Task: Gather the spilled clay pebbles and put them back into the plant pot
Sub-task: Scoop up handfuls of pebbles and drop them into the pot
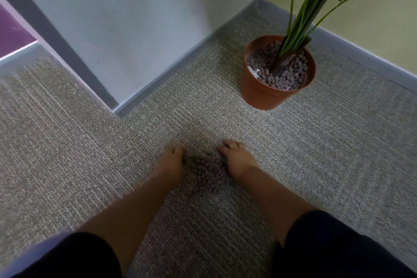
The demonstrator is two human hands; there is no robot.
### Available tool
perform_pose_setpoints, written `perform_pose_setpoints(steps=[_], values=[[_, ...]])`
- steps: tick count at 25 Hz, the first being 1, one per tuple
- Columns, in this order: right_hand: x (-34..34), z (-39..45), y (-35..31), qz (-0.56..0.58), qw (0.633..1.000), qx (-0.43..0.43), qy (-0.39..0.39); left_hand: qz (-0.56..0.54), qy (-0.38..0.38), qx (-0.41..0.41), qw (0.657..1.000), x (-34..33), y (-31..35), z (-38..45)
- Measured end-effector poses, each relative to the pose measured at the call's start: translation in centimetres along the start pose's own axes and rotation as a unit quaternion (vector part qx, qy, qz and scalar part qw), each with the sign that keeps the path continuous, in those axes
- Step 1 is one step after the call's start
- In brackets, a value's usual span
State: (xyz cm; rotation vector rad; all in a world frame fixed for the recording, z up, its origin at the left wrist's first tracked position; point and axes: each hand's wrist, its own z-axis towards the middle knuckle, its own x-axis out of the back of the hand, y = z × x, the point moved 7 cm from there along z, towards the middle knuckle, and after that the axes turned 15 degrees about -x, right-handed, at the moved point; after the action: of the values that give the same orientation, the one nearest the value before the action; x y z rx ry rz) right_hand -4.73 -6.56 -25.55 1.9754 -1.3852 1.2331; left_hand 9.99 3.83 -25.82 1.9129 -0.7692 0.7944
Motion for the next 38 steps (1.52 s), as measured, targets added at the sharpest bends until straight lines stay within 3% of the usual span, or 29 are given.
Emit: perform_pose_setpoints(steps=[6, 15, 24, 34, 38], values=[[0.7, -1.2, 1.1, 0.029, 0.997, -0.03, 0.057, -0.014, 0.005, 0.008, 1.0, -0.1, -0.2, -0.5], [0.4, -1.8, 2.3, 0.079, 0.995, -0.043, 0.044, -0.023, 0.021, -0.008, 0.999, -0.9, 0.9, 0.4], [0.3, -1.7, 3.8, 0.217, 0.972, -0.078, 0.039, -0.045, 0.025, -0.041, 0.998, -1.4, 1.5, 1.3], [0.4, -1.0, 5.5, 0.332, 0.93, -0.146, 0.058, -0.008, 0.008, -0.088, 0.996, -1.8, 3.1, 1.5], [0.6, -1.1, 6.0, 0.427, 0.884, -0.183, 0.053, -0.047, 0.003, -0.071, 0.996, -1.7, 3.0, 1.9]])
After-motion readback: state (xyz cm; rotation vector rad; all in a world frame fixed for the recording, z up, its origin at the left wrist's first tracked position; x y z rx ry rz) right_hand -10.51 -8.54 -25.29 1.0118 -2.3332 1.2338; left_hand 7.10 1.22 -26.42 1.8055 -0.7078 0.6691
